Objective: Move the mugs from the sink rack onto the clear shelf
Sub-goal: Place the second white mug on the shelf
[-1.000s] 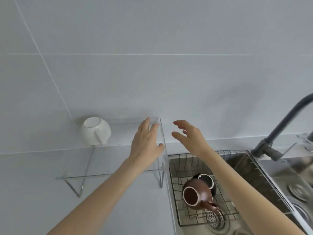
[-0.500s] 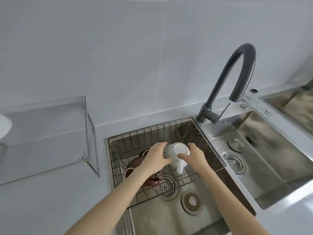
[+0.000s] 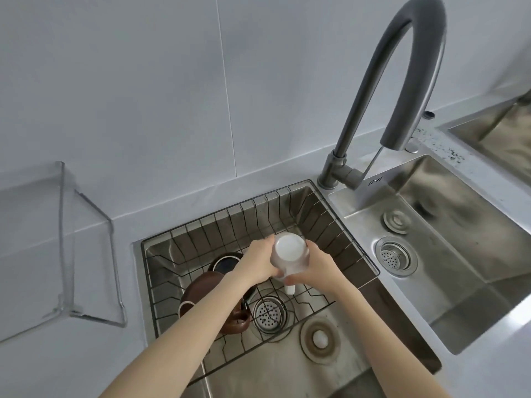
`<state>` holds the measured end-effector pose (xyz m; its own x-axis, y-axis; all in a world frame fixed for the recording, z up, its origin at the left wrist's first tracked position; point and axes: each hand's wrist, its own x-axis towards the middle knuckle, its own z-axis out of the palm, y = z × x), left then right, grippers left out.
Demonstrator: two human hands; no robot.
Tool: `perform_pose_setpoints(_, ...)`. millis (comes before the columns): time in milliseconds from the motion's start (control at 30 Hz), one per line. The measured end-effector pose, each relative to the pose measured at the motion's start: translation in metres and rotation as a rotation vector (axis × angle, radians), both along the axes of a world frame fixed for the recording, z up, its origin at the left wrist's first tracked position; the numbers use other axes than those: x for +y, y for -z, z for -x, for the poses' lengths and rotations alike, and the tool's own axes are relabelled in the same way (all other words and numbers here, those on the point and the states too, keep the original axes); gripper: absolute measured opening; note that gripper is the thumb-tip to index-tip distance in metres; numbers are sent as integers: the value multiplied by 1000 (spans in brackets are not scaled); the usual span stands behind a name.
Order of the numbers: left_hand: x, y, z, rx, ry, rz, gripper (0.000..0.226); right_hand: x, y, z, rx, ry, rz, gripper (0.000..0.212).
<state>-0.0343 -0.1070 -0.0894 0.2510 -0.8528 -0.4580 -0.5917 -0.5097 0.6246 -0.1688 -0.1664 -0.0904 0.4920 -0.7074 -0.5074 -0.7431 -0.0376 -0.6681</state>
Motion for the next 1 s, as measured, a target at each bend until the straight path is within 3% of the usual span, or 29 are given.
perform_pose_setpoints(267,8,-7,-16,-19,-54,127,96,1,-17,-9,-43,-28,136,82)
perform_pose_setpoints(433,25,-64,-43,-77,-95,305,75,6,-69,-30,-134,-79,209,81)
perform_pose_setpoints(500,39,-93,-56,-124,-128,364,77,14,-96,-43,-193,-101,239,82)
perform_pose_setpoints(600,75,-139,-74,-190,-222,457,87,37,-144,-71,-269,-190,307,83)
perform_pose_setpoints(767,159,-196,-114,-313,-383,537,71,99,-211,-126,-340,-363,365,79)
perform_pose_setpoints(867,212,-213,-138,-357,-473,539,70,140,-226,-160,-356,-467,359,81)
perform_pose_setpoints(1000,284,-221,-168,-408,-607,503,51,196,-228,-209,-390,-588,291,96)
